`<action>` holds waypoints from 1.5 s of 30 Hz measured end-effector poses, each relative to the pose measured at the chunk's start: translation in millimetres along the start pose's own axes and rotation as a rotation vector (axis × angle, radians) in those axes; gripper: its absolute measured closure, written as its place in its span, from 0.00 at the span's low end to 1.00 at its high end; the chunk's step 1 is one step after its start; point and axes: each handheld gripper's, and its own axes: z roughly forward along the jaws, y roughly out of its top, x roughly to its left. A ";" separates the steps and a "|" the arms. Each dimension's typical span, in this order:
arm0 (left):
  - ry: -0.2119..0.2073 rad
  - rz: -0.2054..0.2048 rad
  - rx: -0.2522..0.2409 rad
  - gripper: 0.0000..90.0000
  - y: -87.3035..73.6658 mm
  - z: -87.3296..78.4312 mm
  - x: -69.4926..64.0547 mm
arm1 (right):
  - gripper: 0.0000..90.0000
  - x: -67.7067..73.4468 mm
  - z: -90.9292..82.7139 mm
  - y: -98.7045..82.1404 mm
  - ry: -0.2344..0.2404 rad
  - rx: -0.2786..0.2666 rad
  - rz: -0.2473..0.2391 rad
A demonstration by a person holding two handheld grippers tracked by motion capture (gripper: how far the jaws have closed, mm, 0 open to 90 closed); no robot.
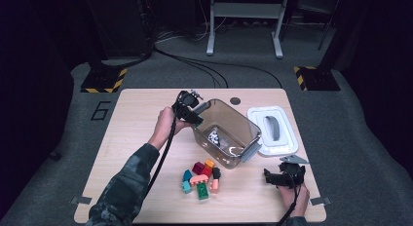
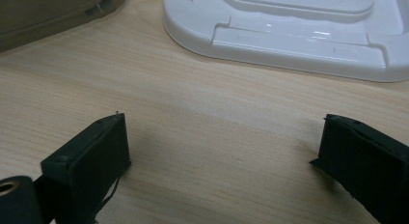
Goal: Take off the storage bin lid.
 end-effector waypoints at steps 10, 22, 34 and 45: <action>-0.016 -0.001 0.006 0.66 -4.2 -0.6 -0.9 | 0.03 0.0 0.0 0.0 0.000 0.000 0.000; -0.003 0.000 -0.077 0.37 -21.9 -35.2 -6.6 | 0.03 0.1 0.0 0.0 0.000 0.000 0.000; 0.028 -0.030 -0.103 0.20 -69.5 -45.5 -11.0 | 0.03 0.2 0.0 0.1 -0.001 0.001 0.002; 0.018 -0.060 -0.100 0.17 -107.9 -33.1 -19.3 | 0.03 0.2 -0.1 0.0 -0.001 0.000 0.001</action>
